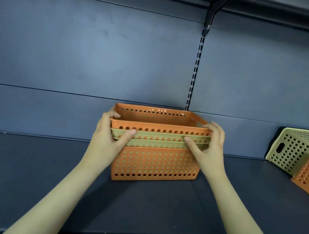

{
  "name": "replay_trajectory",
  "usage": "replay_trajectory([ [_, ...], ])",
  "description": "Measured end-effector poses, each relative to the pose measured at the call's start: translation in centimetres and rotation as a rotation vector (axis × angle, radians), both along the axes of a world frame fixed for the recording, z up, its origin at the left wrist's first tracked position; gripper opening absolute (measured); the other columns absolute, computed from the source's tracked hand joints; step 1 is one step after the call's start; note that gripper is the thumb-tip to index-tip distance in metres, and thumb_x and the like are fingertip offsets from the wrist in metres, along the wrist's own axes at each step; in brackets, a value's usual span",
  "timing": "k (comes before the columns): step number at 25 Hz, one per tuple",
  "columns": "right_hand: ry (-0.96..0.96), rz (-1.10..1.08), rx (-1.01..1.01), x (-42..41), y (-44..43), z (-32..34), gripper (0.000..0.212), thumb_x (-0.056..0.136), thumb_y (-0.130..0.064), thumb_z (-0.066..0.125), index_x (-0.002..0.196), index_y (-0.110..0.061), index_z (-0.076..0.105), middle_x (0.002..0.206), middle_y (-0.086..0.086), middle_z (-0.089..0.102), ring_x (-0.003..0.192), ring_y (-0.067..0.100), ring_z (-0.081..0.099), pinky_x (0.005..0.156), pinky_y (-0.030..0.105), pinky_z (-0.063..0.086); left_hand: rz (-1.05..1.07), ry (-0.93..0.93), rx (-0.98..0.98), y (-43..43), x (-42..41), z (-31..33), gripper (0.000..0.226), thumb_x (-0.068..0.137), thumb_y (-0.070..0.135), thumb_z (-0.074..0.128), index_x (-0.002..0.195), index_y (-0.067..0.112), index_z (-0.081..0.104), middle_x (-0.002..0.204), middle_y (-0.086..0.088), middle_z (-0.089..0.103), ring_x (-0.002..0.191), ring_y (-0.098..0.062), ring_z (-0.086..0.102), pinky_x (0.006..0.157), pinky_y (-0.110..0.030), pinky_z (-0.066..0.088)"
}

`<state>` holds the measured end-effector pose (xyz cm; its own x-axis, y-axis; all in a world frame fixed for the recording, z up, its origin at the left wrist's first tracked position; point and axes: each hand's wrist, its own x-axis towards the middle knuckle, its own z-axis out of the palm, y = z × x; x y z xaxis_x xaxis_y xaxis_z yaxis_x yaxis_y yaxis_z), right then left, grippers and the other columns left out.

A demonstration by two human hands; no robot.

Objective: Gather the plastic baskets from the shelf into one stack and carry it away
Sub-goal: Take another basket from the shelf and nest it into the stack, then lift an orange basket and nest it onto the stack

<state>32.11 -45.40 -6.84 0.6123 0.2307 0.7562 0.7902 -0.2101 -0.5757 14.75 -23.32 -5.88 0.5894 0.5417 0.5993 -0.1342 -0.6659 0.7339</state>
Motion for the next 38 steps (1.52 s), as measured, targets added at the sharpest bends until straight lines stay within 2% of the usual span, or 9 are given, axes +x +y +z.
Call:
replay_trajectory([
  [3, -0.031, -0.039, -0.028, 0.6, -0.5, -0.2, 0.056, 0.079, -0.038, 0.077, 0.124, -0.026, 0.047, 0.144, 0.000, 0.036, 0.119, -0.027, 0.027, 0.091, -0.006, 0.024, 0.010, -0.054, -0.010, 0.1, 0.5, -0.3, 0.045, 0.082, 0.046, 0.070, 0.113, 0.040, 0.038, 0.109, 0.007, 0.063, 0.094, -0.007, 0.065, 0.070, -0.019, 0.046],
  [13, -0.055, -0.139, -0.007, 3.1, -7.8, -0.5, 0.067, 0.077, -0.054, 0.065, 0.130, -0.019, 0.047, 0.145, 0.003, 0.037, 0.125, -0.004, 0.033, 0.094, -0.005, 0.022, -0.091, -0.047, 0.035, -5.0, 6.1, -0.5, 0.046, 0.081, 0.053, 0.068, 0.114, 0.041, 0.037, 0.112, 0.006, 0.066, 0.095, -0.005, 0.066, 0.070, -0.021, 0.049],
  [18, -0.030, -0.179, -0.097, 7.3, -14.7, -0.1, 0.059, 0.083, -0.044, 0.070, 0.132, -0.021, 0.047, 0.149, 0.002, 0.038, 0.132, 0.000, 0.032, 0.106, 0.009, 0.026, -0.152, -0.039, 0.034, -11.4, 11.0, -0.7, 0.069, 0.078, 0.066, 0.059, 0.133, 0.036, 0.033, 0.131, 0.002, 0.060, 0.113, -0.012, 0.062, 0.094, -0.041, 0.053],
  [20, -0.006, -0.159, -0.174, 9.7, -17.5, 0.6, 0.062, 0.085, -0.045, 0.068, 0.138, -0.024, 0.045, 0.152, 0.000, 0.036, 0.139, 0.008, 0.032, 0.113, 0.032, 0.035, 0.044, -0.004, 0.228, -14.1, 13.1, -1.2, 0.089, 0.077, 0.073, 0.049, 0.148, 0.026, 0.026, 0.152, -0.010, 0.043, 0.140, -0.029, 0.042, 0.115, -0.053, 0.033],
  [22, 0.020, -0.131, -0.261, 11.6, -20.5, 1.5, 0.067, 0.089, -0.044, 0.063, 0.148, -0.027, 0.037, 0.157, -0.001, 0.034, 0.143, 0.007, 0.027, 0.117, 0.038, 0.029, 0.316, 0.076, 0.625, -17.3, 14.8, -2.1, 0.094, 0.082, 0.072, 0.044, 0.155, 0.017, 0.022, 0.162, -0.022, 0.020, 0.150, -0.041, 0.015, 0.121, -0.054, 0.010],
  [24, 0.021, -0.106, -0.317, 13.2, -23.7, 2.3, 0.071, 0.092, -0.047, 0.056, 0.153, -0.028, 0.027, 0.158, -0.001, 0.033, 0.145, 0.006, 0.022, 0.120, 0.033, 0.021, 0.404, 0.092, 0.899, -20.9, 16.3, -2.8, 0.091, 0.086, 0.069, 0.044, 0.156, 0.014, 0.024, 0.163, -0.022, 0.016, 0.150, -0.043, 0.010, 0.121, -0.053, 0.008],
  [27, -0.084, -0.188, -0.388, 15.3, -29.2, 3.2, 0.078, 0.086, -0.061, 0.043, 0.153, -0.024, 0.030, 0.159, 0.004, 0.032, 0.150, 0.020, 0.021, 0.121, 0.039, 0.017, 0.400, 0.083, 1.011, -27.0, 19.3, -3.0, 0.089, 0.088, 0.067, 0.046, 0.155, 0.012, 0.027, 0.163, -0.020, 0.019, 0.150, -0.042, 0.013, 0.122, -0.051, 0.013],
  [33, -0.078, -0.561, -0.459, 21.3, -43.4, 3.6, 0.075, 0.086, -0.069, 0.038, 0.143, -0.022, 0.050, 0.156, 0.009, 0.040, 0.149, 0.031, 0.022, 0.118, 0.054, 0.013, 0.126, 0.087, 0.737, -41.7, 26.1, -2.4, 0.085, 0.091, 0.073, 0.022, 0.152, 0.015, 0.032, 0.165, -0.013, 0.018, 0.152, -0.032, 0.007, 0.118, -0.043, 0.017],
  [38, 0.490, -0.563, -0.681, 24.2, -51.0, 2.2, 0.088, 0.078, -0.080, 0.041, 0.154, -0.040, 0.020, 0.167, 0.001, 0.008, 0.152, 0.030, -0.001, 0.118, 0.058, 0.003, -0.355, 0.239, 0.081, -50.1, 31.2, -2.1, 0.101, 0.075, 0.082, 0.042, 0.156, 0.033, 0.009, 0.168, 0.001, 0.003, 0.153, -0.020, -0.003, 0.121, -0.047, 0.011],
])
